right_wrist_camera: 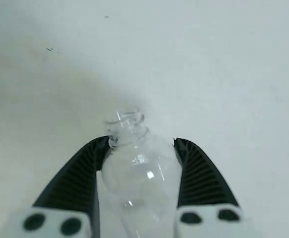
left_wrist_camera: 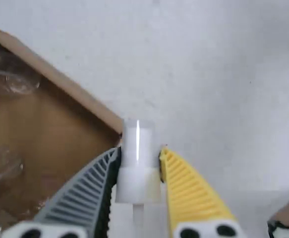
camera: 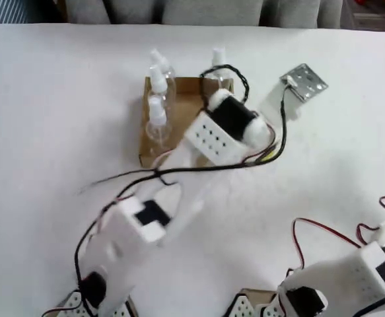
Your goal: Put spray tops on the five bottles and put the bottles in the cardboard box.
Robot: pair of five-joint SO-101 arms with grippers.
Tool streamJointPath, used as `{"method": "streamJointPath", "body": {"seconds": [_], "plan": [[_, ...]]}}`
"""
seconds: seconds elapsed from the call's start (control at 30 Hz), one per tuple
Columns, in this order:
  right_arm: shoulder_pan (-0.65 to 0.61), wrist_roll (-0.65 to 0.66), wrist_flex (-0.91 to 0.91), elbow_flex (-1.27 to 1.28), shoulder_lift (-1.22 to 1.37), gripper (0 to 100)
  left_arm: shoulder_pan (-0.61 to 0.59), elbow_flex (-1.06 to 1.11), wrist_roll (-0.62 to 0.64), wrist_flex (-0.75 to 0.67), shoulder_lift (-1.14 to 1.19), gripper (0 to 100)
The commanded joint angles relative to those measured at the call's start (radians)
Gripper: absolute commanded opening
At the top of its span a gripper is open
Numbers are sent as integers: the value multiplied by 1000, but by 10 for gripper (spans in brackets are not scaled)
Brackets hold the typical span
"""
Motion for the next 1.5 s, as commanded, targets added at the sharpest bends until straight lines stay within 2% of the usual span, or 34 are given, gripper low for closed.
{"method": "streamJointPath", "body": {"seconds": [0.0,0.1,0.2,0.3,0.37,0.47,0.6,0.67,0.83,0.93,1.03,1.17,1.3,1.47], "plan": [[-62,-55,-39,-31,15,19,16,450,-3,-28,-450,20],[-90,-81,-88,-34,59,39,21,778,-3,-146,-677,20],[-107,-80,-97,-34,73,115,7,1138,-3,-347,-880,20],[-119,-77,-97,-34,74,152,-12,1448,-69,-526,-1058,20],[-127,-75,-97,-34,67,163,-13,1593,-109,-594,-1167,20],[-136,-52,-85,-55,53,224,-13,1737,-112,-617,-1300,20],[-142,23,-4,-68,1,340,-13,1883,-112,-621,-1420,20],[-142,95,44,-64,-35,355,-13,1938,-114,-621,-1445,20],[-110,206,156,-61,-148,288,-13,2102,-121,-724,-1455,20],[-70,354,213,-60,-206,231,-13,2193,-121,-829,-1455,20],[-27,480,223,-58,-232,216,-13,2211,-121,-861,-1455,20],[-5,506,213,-31,-193,216,-13,2211,-121,-862,-1455,20],[-12,499,122,0,-147,220,-13,2216,-120,-862,-1455,20],[-22,503,102,9,-87,316,-13,2220,-117,-858,-1455,20]]}}
